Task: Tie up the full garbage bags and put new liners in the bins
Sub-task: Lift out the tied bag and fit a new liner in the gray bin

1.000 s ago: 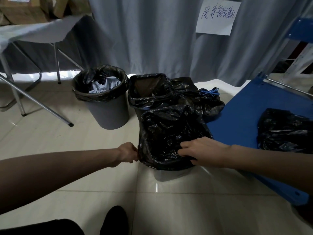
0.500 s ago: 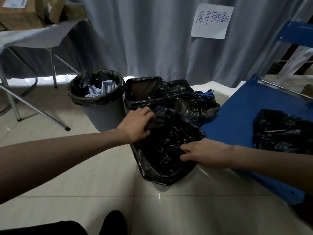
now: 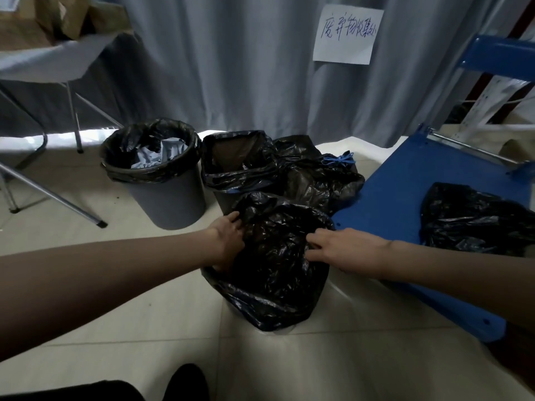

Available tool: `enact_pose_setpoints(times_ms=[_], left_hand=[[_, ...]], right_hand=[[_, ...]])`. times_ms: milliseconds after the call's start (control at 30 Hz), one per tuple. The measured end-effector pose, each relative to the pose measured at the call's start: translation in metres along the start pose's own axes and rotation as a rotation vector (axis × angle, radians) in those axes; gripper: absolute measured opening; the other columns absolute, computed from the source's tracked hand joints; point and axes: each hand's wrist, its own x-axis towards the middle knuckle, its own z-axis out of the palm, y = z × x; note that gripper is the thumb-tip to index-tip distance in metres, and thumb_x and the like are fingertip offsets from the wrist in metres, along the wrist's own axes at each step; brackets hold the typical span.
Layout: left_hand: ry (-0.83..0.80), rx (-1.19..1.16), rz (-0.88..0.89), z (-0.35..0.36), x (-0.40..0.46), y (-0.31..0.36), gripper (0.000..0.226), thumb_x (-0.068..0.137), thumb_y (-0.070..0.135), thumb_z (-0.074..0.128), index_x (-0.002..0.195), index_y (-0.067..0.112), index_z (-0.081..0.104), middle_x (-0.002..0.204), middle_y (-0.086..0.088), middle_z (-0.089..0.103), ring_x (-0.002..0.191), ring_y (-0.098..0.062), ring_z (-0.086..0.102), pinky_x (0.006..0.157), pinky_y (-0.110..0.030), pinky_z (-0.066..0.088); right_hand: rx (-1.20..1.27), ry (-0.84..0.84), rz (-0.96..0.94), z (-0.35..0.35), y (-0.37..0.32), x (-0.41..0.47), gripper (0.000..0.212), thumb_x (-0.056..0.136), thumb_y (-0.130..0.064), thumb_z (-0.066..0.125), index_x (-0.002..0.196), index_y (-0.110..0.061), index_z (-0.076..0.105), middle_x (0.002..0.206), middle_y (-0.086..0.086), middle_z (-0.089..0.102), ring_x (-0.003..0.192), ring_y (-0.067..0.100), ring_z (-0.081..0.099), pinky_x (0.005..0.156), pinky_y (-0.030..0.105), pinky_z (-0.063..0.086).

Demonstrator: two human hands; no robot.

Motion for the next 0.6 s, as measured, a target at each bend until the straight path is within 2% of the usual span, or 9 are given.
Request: enact_pose_setpoints(times_ms=[67,133,200,233,267,333,433,533,600], left_hand=[[0.051,-0.228,0.040,-0.006,-0.003,0.005,0.075,0.086,0.074,0.041,0.138,0.021,0.052,0.147,-0.004,0.045,0.141,-0.026,0.036,0.121,-0.047,0.014],[0.133,-0.475,0.091,-0.016,-0.012,0.008,0.065,0.087,0.075,0.038,0.114,0.024,0.067,0.116,-0.002,0.066,0.114,-0.025,0.059,0.108,-0.042,0.038],[0.170,-0.717,0.139,-0.028,-0.023,0.010,0.060,0.086,0.076,0.041,0.090,0.024,0.070,0.082,0.003,0.067,0.082,-0.018,0.063,0.086,-0.035,0.051],[0.172,-0.819,0.177,-0.034,-0.030,0.013,0.060,0.084,0.077,0.044,0.084,0.024,0.071,0.073,0.006,0.065,0.074,-0.013,0.061,0.079,-0.033,0.052],[0.182,-0.880,0.215,-0.040,-0.037,0.016,0.059,0.080,0.079,0.047,0.082,0.025,0.071,0.070,0.009,0.066,0.070,-0.008,0.060,0.074,-0.031,0.052],[0.229,-0.834,0.277,-0.048,-0.051,0.023,0.053,0.074,0.077,0.058,0.084,0.028,0.073,0.073,0.011,0.069,0.068,-0.004,0.060,0.067,-0.026,0.049],[0.279,-0.612,0.297,-0.050,-0.064,0.033,0.036,0.079,0.057,0.069,0.097,0.026,0.073,0.088,0.006,0.071,0.078,-0.015,0.062,0.066,-0.024,0.042],[0.314,-0.562,0.260,-0.053,-0.068,0.038,0.027,0.085,0.044,0.067,0.102,0.024,0.071,0.095,-0.001,0.069,0.087,-0.025,0.062,0.075,-0.034,0.051],[0.336,-0.542,0.244,-0.057,-0.068,0.043,0.025,0.087,0.042,0.066,0.102,0.022,0.070,0.095,-0.003,0.068,0.088,-0.027,0.062,0.076,-0.036,0.051]], right_hand=[[0.025,-0.005,0.036,0.001,0.000,0.000,0.060,0.085,0.011,0.047,0.136,-0.020,0.043,0.125,0.003,0.040,0.107,0.019,0.039,0.063,0.030,0.034],[0.060,0.008,0.076,0.001,-0.001,-0.002,0.055,0.087,0.008,0.047,0.134,-0.020,0.045,0.122,0.001,0.040,0.104,0.017,0.037,0.063,0.030,0.036],[0.105,0.038,0.117,-0.002,-0.004,-0.008,0.044,0.089,0.004,0.046,0.126,-0.020,0.049,0.116,-0.001,0.037,0.093,0.012,0.030,0.062,0.029,0.034],[0.131,0.058,0.146,-0.003,-0.006,-0.011,0.037,0.090,0.001,0.046,0.119,-0.021,0.050,0.112,-0.002,0.036,0.089,0.010,0.028,0.061,0.028,0.032],[0.169,0.081,0.182,-0.003,-0.008,-0.014,0.031,0.089,-0.001,0.046,0.112,-0.021,0.049,0.110,-0.003,0.034,0.086,0.010,0.029,0.060,0.028,0.031],[0.297,0.140,0.269,-0.002,-0.012,-0.019,0.024,0.088,-0.002,0.048,0.101,-0.022,0.045,0.104,-0.006,0.032,0.079,0.011,0.034,0.058,0.029,0.034],[0.571,0.187,0.444,0.003,-0.023,-0.020,0.023,0.087,-0.007,0.053,0.092,-0.023,0.037,0.094,-0.007,0.035,0.071,0.013,0.039,0.063,0.036,0.042],[0.891,0.225,0.625,0.006,-0.035,-0.017,0.020,0.089,-0.009,0.056,0.096,-0.018,0.040,0.086,-0.001,0.047,0.072,0.016,0.044,0.069,0.040,0.046],[1.011,0.254,0.693,0.002,-0.039,-0.016,0.020,0.093,-0.012,0.057,0.104,-0.015,0.040,0.084,0.005,0.053,0.073,0.015,0.049,0.072,0.042,0.049]])
